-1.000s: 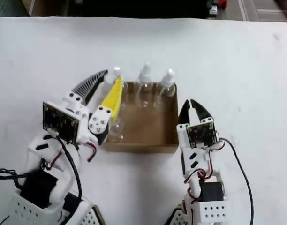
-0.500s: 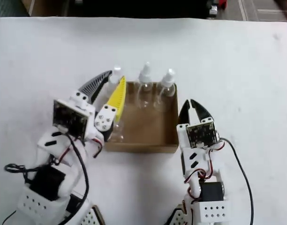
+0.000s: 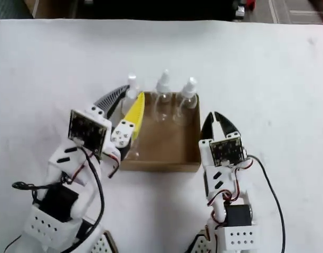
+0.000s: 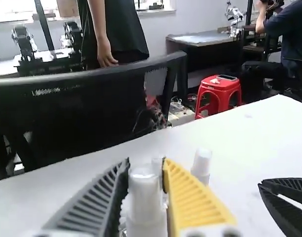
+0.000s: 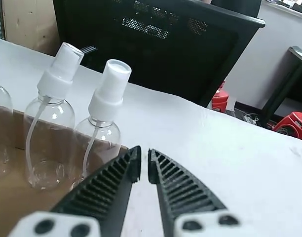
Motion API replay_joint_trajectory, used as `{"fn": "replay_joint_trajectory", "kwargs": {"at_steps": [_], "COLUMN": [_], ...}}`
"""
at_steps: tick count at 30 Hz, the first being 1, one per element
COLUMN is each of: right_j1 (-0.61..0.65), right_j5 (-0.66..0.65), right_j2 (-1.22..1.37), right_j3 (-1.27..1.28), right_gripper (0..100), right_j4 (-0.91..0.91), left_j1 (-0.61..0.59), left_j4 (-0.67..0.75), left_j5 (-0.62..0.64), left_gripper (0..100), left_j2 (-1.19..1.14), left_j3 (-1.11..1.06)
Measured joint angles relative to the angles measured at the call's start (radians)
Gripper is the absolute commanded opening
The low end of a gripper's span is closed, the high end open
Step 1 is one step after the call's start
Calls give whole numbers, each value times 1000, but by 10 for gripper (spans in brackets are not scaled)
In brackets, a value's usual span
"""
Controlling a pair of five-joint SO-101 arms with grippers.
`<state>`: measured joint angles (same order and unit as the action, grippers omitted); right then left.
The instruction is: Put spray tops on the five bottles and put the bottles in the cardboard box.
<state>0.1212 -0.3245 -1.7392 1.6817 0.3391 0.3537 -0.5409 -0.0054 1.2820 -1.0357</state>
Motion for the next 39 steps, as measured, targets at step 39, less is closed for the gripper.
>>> {"fn": "replay_joint_trajectory", "kwargs": {"at_steps": [39], "right_j1": [9], "right_j5": [0], "right_j2": [0], "right_j3": [0], "right_gripper": [18], "right_j4": [0], "left_j1": [-210], "left_j4": [-164], "left_j5": [35], "left_gripper": [162], "left_j2": [21], "left_j3": [80]}}
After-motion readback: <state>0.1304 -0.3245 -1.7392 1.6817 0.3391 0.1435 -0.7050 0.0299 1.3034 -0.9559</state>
